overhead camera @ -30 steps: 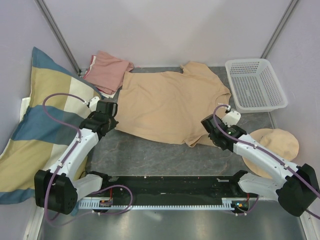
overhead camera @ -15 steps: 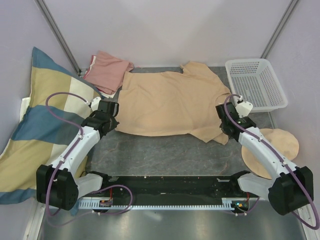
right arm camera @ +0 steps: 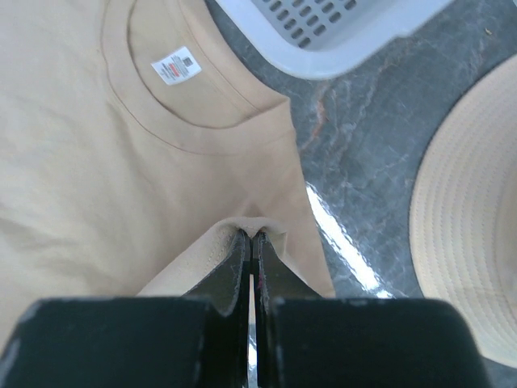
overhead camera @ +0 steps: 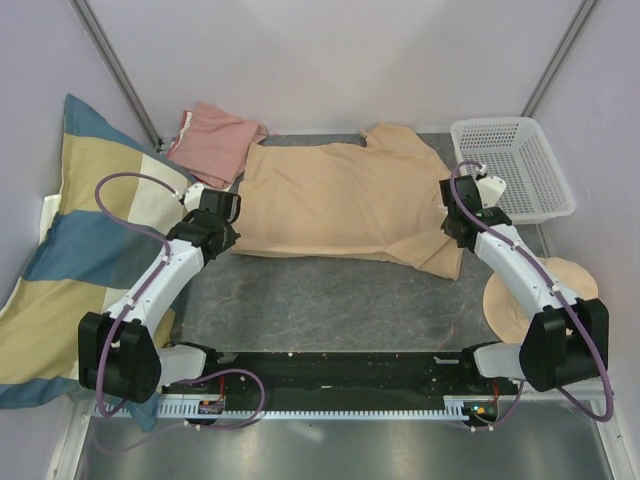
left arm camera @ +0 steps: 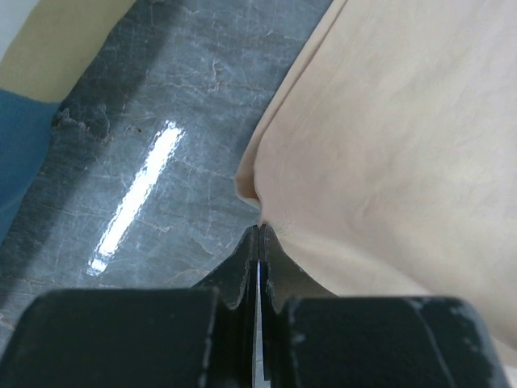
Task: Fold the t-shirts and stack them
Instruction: Fold the flattened tshirt in 1/3 of the way
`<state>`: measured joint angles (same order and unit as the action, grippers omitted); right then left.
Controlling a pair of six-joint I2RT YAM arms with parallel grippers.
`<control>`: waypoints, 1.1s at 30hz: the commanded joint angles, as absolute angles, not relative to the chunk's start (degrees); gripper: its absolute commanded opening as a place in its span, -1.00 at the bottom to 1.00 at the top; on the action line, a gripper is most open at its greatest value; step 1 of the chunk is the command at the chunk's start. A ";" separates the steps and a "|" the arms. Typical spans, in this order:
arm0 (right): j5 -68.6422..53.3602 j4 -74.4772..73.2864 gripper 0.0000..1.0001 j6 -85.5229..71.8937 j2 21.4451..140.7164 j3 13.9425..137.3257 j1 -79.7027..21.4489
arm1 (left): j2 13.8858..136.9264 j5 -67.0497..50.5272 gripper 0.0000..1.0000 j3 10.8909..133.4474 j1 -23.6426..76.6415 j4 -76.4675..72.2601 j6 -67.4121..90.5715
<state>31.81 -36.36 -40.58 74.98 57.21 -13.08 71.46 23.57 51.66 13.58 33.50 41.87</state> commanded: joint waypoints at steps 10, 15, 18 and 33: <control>28.13 -29.63 -1.00 -32.44 89.20 70.66 -11.25 | 74.79 26.63 -0.96 54.93 12.83 30.15 39.29; 26.81 -29.18 -1.00 -30.06 94.38 76.01 -10.99 | 76.11 26.72 -0.96 54.84 12.39 29.27 39.02; 26.28 -28.92 -1.00 -29.27 96.32 78.39 -10.64 | 77.17 26.89 -0.96 55.46 11.78 28.57 38.41; 23.73 -29.00 -1.00 -27.16 103.44 86.74 -8.97 | 84.89 26.02 -0.96 62.13 9.23 27.42 37.35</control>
<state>23.94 -30.35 -28.49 102.10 82.89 -9.96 83.33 23.92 58.26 10.11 29.65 39.35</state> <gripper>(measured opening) 0.011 0.029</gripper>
